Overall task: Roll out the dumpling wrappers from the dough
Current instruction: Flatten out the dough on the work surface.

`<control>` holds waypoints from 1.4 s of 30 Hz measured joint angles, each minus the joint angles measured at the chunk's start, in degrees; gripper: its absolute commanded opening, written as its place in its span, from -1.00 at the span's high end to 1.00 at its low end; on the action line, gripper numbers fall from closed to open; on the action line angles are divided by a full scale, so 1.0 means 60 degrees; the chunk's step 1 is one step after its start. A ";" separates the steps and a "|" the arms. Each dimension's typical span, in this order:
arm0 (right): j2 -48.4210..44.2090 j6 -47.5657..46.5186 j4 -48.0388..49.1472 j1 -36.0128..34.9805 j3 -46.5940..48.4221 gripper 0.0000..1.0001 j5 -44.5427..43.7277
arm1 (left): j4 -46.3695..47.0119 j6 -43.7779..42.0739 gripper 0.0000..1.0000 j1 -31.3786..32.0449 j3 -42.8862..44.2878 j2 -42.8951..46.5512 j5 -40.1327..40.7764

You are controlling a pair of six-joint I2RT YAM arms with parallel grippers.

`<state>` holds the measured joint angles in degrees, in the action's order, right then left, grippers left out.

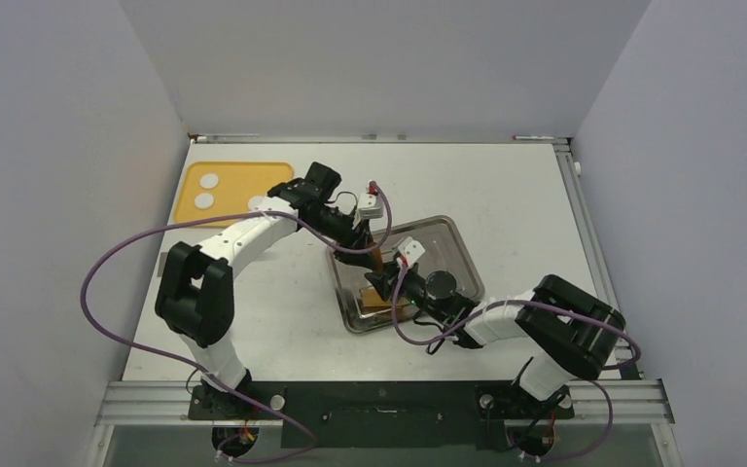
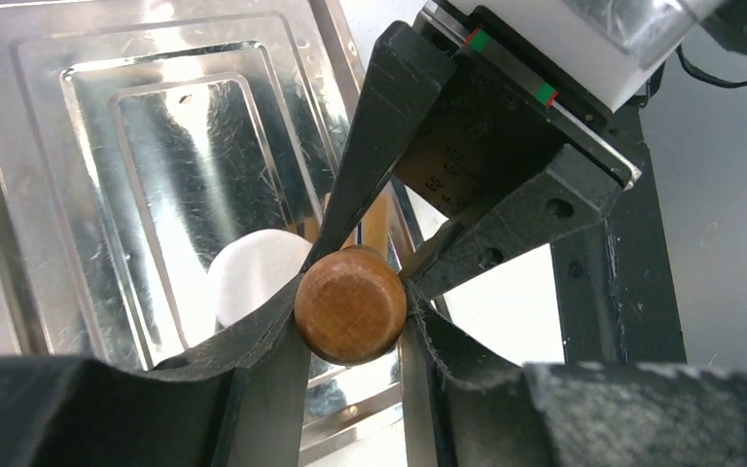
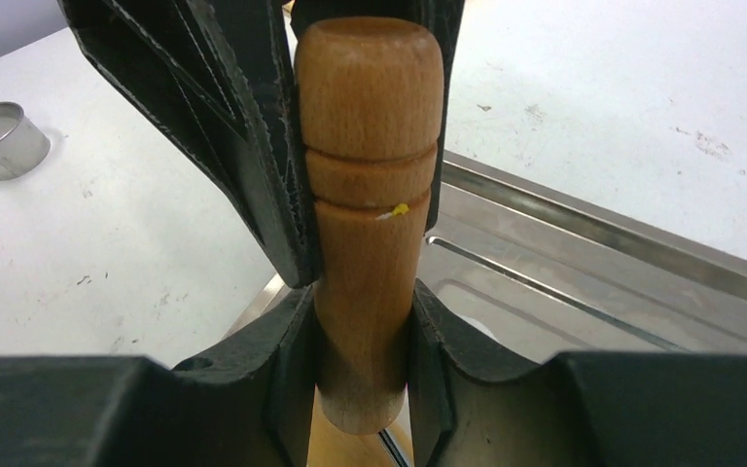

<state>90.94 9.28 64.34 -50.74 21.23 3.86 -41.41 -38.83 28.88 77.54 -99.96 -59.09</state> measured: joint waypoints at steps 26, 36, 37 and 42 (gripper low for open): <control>0.1694 0.0390 0.2940 0.0525 -0.0109 0.83 0.0313 | 0.0681 0.0015 -0.28 0.0062 0.0280 -0.0499 -0.0259; 0.2157 0.0579 0.4156 0.0674 -0.0415 0.83 0.0616 | 0.8714 0.5362 0.14 -0.0095 -0.3942 0.0754 -0.1293; 0.2178 0.0656 0.4160 0.0721 -0.0426 0.83 0.0659 | 1.0229 0.6309 0.17 -0.0142 -0.4448 0.0739 -0.1308; 0.2208 0.0670 0.4160 0.0838 -0.0368 0.83 0.0769 | 1.6502 1.1078 0.30 -0.0452 -0.5406 -0.0386 -0.1151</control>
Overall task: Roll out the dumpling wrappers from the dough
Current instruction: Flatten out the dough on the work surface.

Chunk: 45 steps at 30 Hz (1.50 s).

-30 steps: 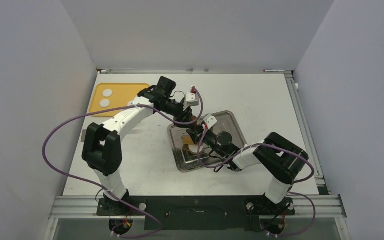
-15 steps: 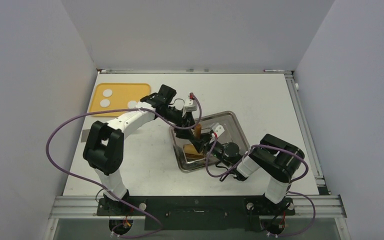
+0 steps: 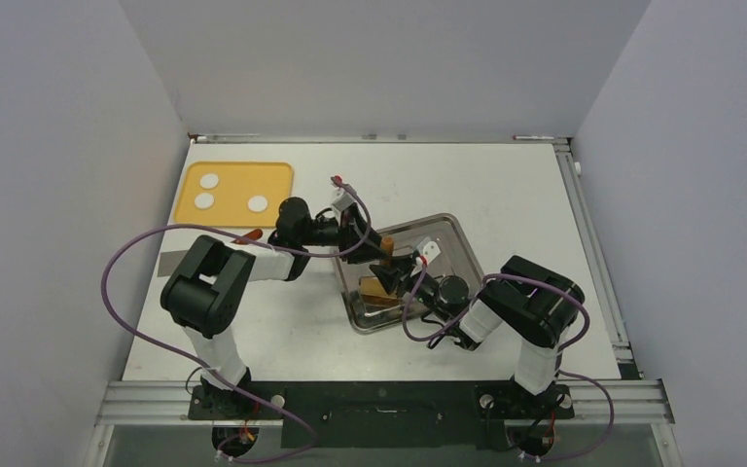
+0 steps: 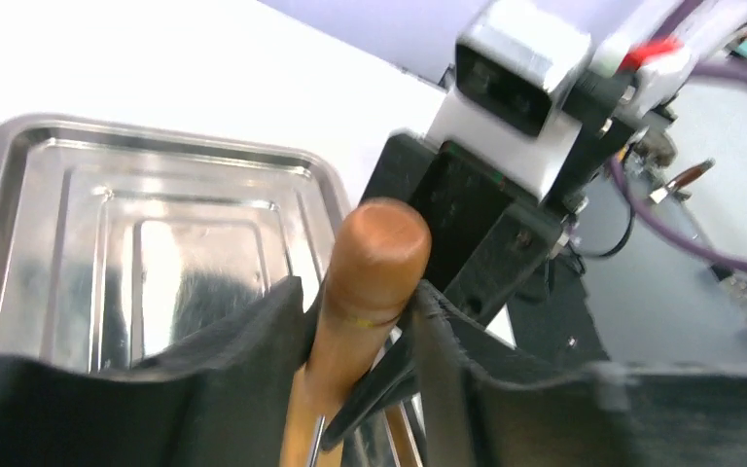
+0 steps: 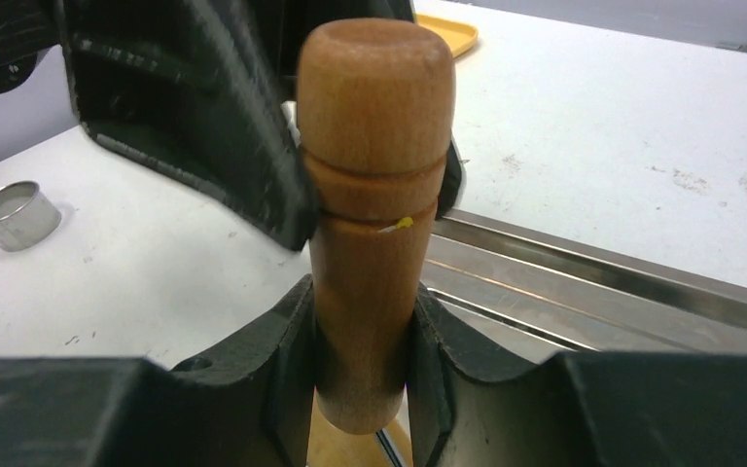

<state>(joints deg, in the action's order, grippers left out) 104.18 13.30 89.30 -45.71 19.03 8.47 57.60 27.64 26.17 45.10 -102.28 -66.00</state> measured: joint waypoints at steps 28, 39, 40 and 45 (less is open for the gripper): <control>0.0069 -0.0098 -0.0302 0.0076 0.0222 0.83 0.0623 | 0.3843 0.1406 0.35 0.0142 -0.0849 -0.0444 0.1268; 0.0124 0.0142 -0.0426 0.0186 0.0222 0.83 0.0710 | 0.3614 0.0590 1.00 0.0353 -0.0958 -0.0481 0.1603; 0.0124 0.0153 -0.0441 0.0197 0.0222 0.83 0.0707 | 0.3581 0.0572 1.00 0.0372 -0.0954 -0.0481 0.1636; -0.0222 0.0186 -0.0973 0.0244 0.0222 0.83 0.0725 | 0.2936 0.0565 1.00 0.0397 -0.0754 -0.0342 0.1552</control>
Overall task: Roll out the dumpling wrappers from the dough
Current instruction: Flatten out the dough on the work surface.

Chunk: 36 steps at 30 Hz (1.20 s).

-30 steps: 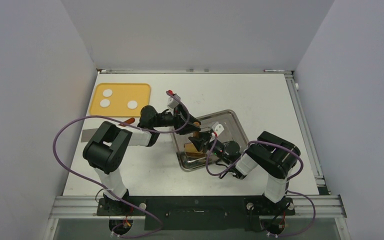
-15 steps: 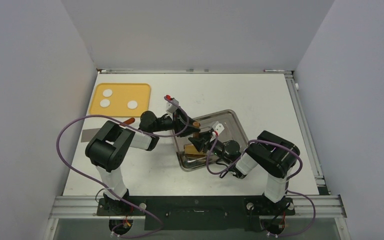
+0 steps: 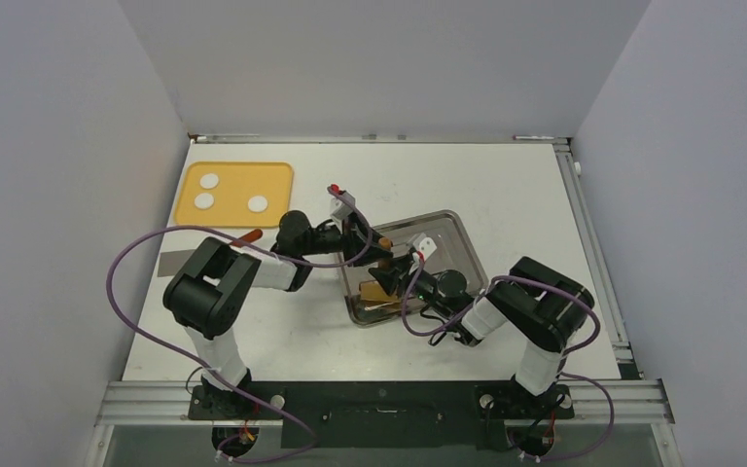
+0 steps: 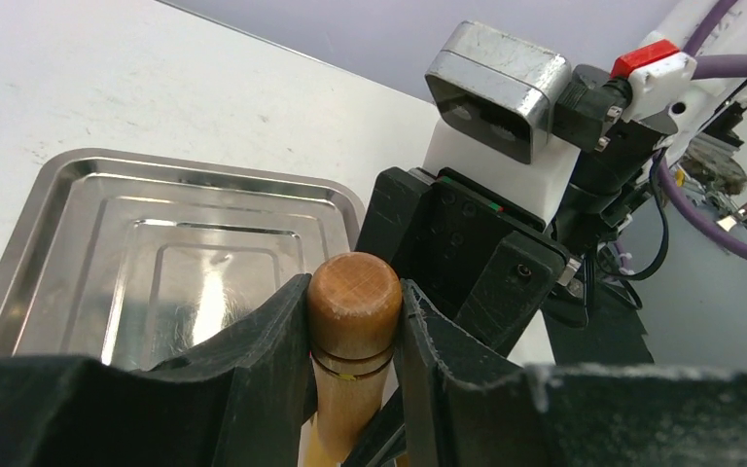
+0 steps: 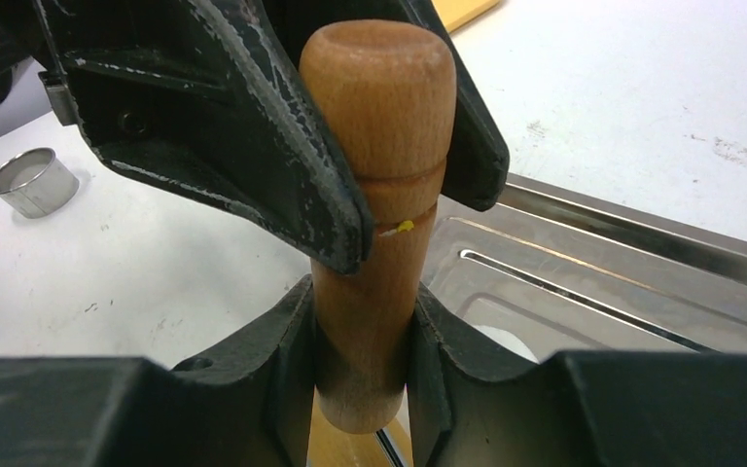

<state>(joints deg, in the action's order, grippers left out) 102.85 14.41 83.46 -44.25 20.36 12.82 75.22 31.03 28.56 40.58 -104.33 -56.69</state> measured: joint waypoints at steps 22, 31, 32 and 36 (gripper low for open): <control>-0.0404 -0.0525 -0.1300 0.0663 0.0663 0.83 -0.0637 | -0.4539 -0.3381 1.00 0.0248 0.2244 0.0095 -0.0193; 0.0368 0.0382 0.0951 0.0277 -0.0423 0.83 -0.0488 | -0.4095 -0.3231 1.00 0.0404 0.1286 0.0331 -0.0131; 0.0368 0.0408 0.0943 0.0266 -0.0452 0.83 -0.0481 | -0.4051 -0.3187 1.00 0.0361 0.1195 0.0331 -0.0127; 0.0357 0.0426 0.0911 0.0266 -0.0437 0.83 -0.0484 | -0.4033 -0.3187 1.00 0.0335 0.1198 0.0331 -0.0106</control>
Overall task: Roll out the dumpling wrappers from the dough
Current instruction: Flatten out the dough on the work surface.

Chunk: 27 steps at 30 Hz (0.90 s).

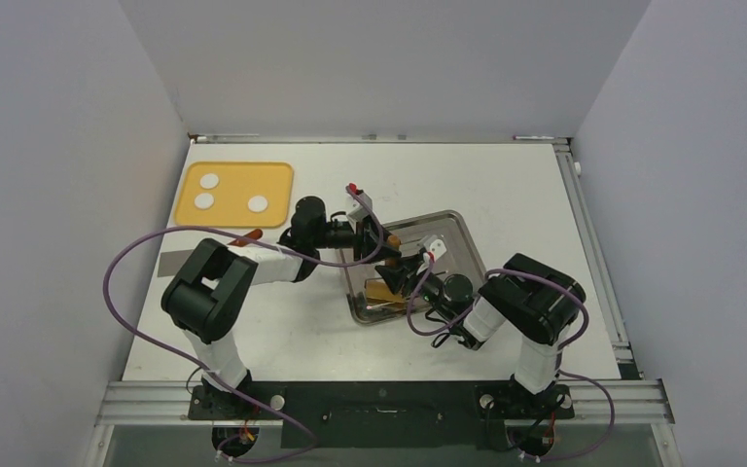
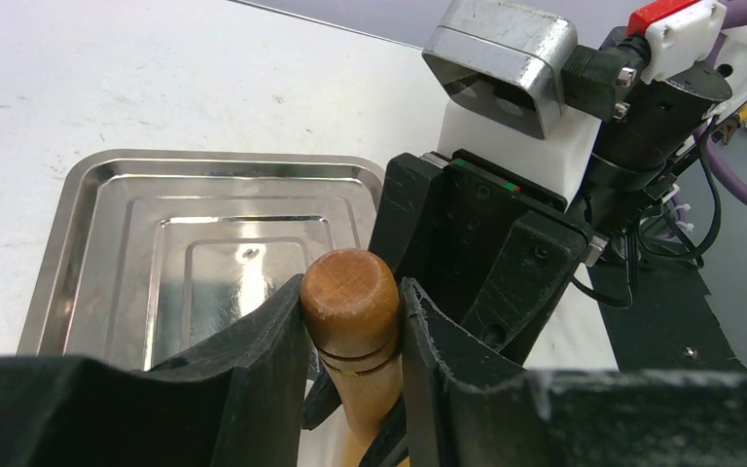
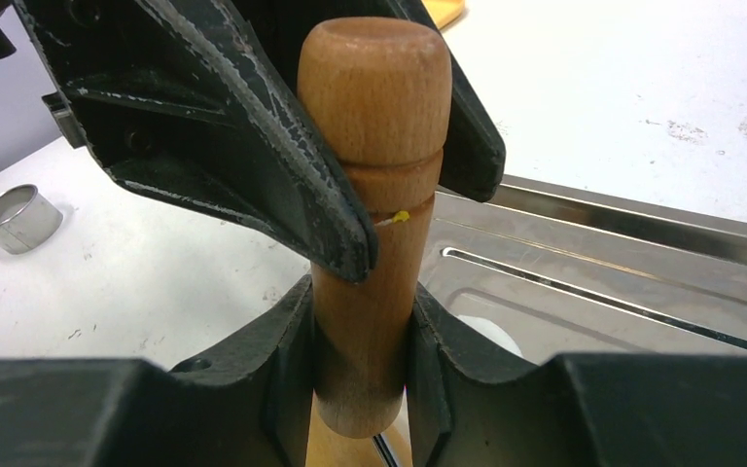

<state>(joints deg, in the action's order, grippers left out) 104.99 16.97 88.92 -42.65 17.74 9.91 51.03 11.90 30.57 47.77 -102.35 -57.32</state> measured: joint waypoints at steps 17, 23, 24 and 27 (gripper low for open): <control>-0.1945 -0.1075 -0.4535 0.0404 0.1982 0.83 -0.0135 | -0.5614 -0.2320 1.00 -0.0175 0.2940 0.0579 -0.0058; -0.1100 -0.1228 -0.4116 0.0488 0.1953 0.83 -0.0284 | -0.5606 -0.2812 1.00 -0.0244 0.3082 -0.0200 -0.0095; -0.1031 -0.1231 -0.3949 0.0488 0.1905 0.83 -0.0324 | -0.5603 -0.2871 1.00 -0.0248 0.3053 -0.0175 -0.0095; -0.0823 -0.1224 -0.3173 0.0412 0.1606 0.83 -0.0386 | -0.5384 -0.3045 1.00 -0.0215 0.2754 -0.0033 -0.0124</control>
<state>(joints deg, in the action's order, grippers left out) 100.05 9.63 69.89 -40.18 27.38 7.60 18.72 -6.37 29.28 64.29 -102.54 -58.06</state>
